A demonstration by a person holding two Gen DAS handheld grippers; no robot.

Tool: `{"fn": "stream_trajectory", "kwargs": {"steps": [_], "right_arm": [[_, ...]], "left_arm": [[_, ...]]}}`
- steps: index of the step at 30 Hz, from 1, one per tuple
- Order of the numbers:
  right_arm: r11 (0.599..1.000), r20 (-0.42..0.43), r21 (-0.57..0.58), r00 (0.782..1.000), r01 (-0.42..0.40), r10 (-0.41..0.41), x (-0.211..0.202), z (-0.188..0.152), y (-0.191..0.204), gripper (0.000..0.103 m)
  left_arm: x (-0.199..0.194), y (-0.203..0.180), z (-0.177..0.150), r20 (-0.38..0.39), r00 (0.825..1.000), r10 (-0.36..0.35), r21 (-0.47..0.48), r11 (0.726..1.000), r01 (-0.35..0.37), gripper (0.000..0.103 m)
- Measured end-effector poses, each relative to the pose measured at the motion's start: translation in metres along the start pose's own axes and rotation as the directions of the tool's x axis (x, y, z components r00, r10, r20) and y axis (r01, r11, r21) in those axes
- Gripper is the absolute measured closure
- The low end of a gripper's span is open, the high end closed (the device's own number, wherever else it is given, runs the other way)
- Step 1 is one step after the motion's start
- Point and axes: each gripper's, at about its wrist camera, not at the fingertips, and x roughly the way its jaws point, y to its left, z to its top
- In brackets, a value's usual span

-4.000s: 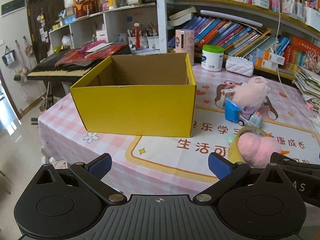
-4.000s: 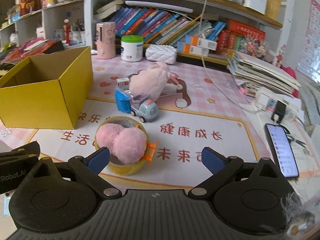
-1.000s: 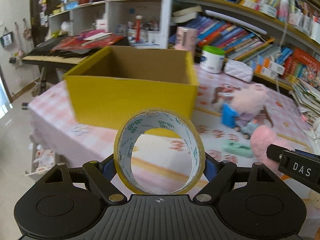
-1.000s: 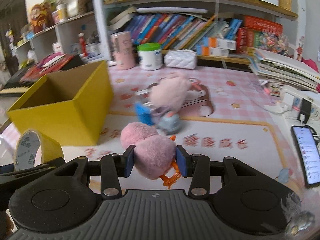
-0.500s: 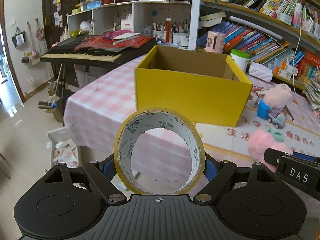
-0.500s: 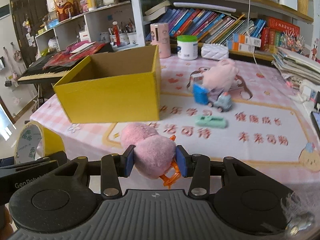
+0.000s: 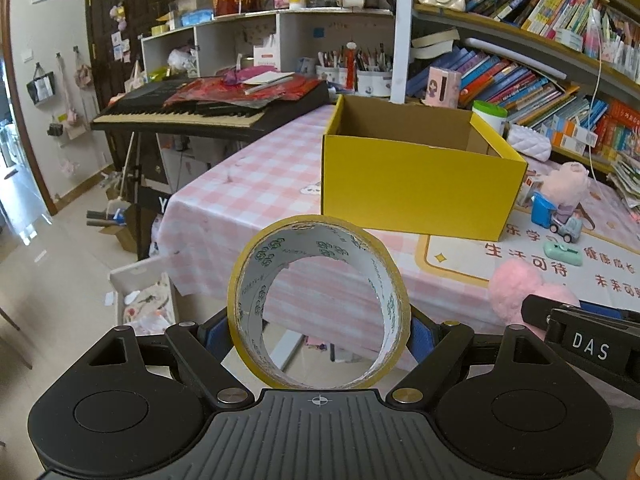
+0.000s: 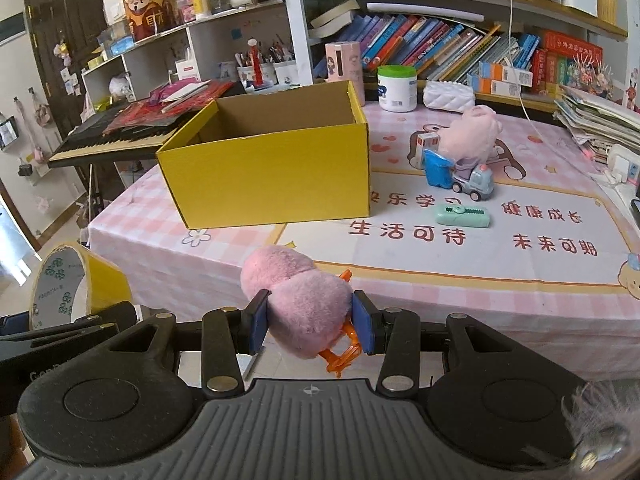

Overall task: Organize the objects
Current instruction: 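Carry the tape roll and pom-pom in both grippers toward the yellow box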

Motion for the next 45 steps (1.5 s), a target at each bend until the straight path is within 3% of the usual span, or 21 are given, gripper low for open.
{"fn": "stream_trajectory", "kwargs": {"steps": [23, 35, 40, 45], "right_arm": [[0.999, 0.019, -0.011, 0.999, 0.037, -0.037, -0.01, 0.004, 0.007, 0.062], [0.998, 0.027, -0.039, 0.998, 0.055, -0.054, 0.009, 0.017, 0.002, 0.062], [0.997, 0.101, -0.056, 0.994, 0.048, -0.042, 0.019, 0.039, 0.003, 0.062], [0.997, 0.239, -0.069, 0.971, 0.041, -0.023, 0.035, 0.08, -0.002, 0.062]], "left_arm": [[0.001, 0.002, 0.004, 0.016, 0.999, -0.051, 0.022, 0.998, 0.051, 0.019], [0.022, -0.013, 0.018, 0.01, 0.996, -0.086, 0.024, 0.996, 0.086, 0.019], [0.034, -0.018, 0.04, 0.062, 0.995, -0.077, 0.028, 0.997, 0.075, 0.019], [0.047, -0.026, 0.081, 0.165, 0.984, -0.064, 0.046, 0.997, 0.058, 0.019]]}}
